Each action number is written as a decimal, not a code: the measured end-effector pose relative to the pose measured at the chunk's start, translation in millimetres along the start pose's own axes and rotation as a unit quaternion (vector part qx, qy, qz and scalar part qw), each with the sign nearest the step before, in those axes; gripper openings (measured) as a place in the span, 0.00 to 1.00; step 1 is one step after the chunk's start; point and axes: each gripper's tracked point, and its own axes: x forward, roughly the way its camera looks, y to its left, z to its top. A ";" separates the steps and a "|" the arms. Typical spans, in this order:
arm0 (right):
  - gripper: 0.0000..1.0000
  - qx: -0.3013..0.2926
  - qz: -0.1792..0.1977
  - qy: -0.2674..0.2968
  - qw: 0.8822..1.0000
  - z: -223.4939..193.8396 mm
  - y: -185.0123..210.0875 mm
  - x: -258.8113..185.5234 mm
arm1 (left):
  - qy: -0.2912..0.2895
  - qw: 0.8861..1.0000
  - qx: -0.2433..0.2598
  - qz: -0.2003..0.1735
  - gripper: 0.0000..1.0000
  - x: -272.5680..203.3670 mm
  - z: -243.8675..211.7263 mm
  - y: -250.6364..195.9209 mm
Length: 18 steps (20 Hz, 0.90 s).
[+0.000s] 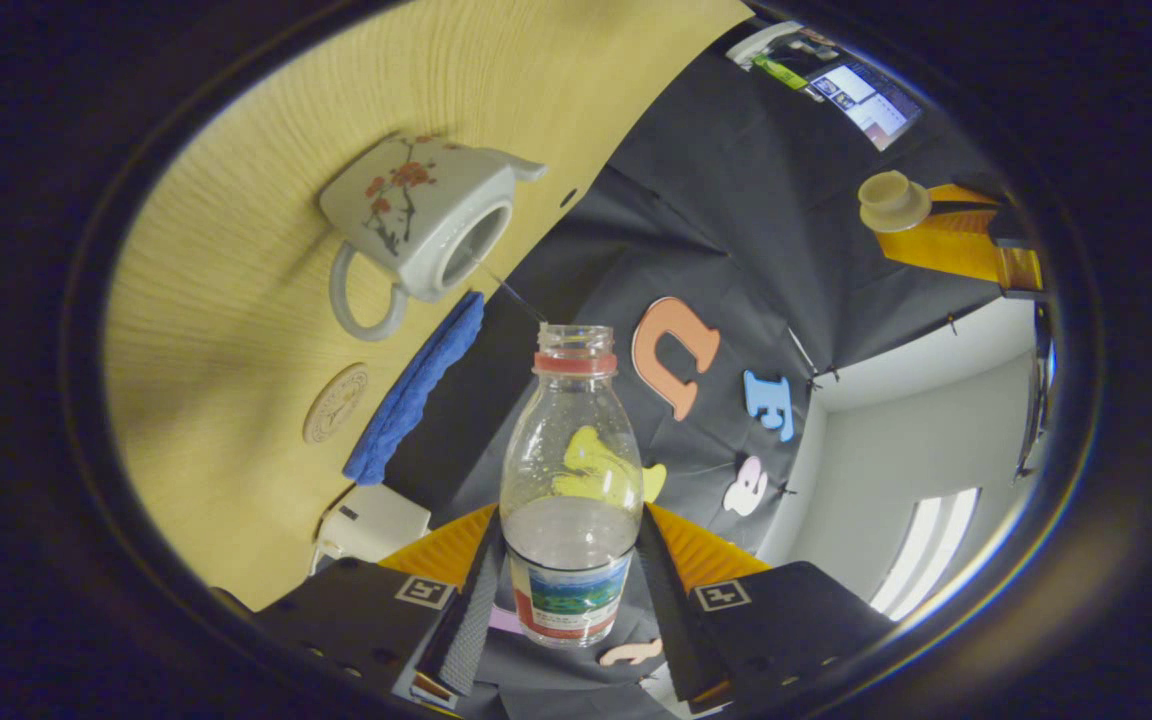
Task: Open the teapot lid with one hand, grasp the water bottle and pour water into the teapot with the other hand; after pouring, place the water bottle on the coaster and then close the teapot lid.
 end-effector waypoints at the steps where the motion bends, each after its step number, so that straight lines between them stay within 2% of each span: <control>1: 0.72 -0.003 -0.001 0.000 1.000 0.6 -0.7 -0.2 | 0.000 1.000 0.001 0.001 0.04 1.4 -0.7 0.9; 3: 0.74 -0.003 -0.002 -0.001 1.000 0.5 -1.4 0.4 | 0.000 1.000 0.002 0.000 0.05 0.3 -0.3 0.5; 11: 0.72 -0.005 -0.006 -0.001 1.000 1.5 0.1 0.0 | 0.000 1.000 0.007 0.001 0.04 1.8 0.1 -2.8; 14: 0.72 0.035 -0.003 0.003 0.999 0.7 7.0 -2.9 | 0.004 1.000 0.006 0.009 0.04 5.2 -3.5 0.6; 16: 0.71 0.082 0.015 0.011 0.996 -0.4 20.0 -5.5 | 0.010 1.000 -0.001 0.010 0.04 8.5 -6.8 1.7; 17: 0.75 0.113 0.020 0.014 0.993 -0.3 25.3 -6.0 | 0.014 1.000 -0.009 0.006 0.05 10.9 -8.4 -1.3; 18: 0.72 0.148 0.029 0.018 0.988 -0.4 31.9 -8.1 | 0.017 1.000 -0.018 0.001 0.05 11.6 -9.8 -5.4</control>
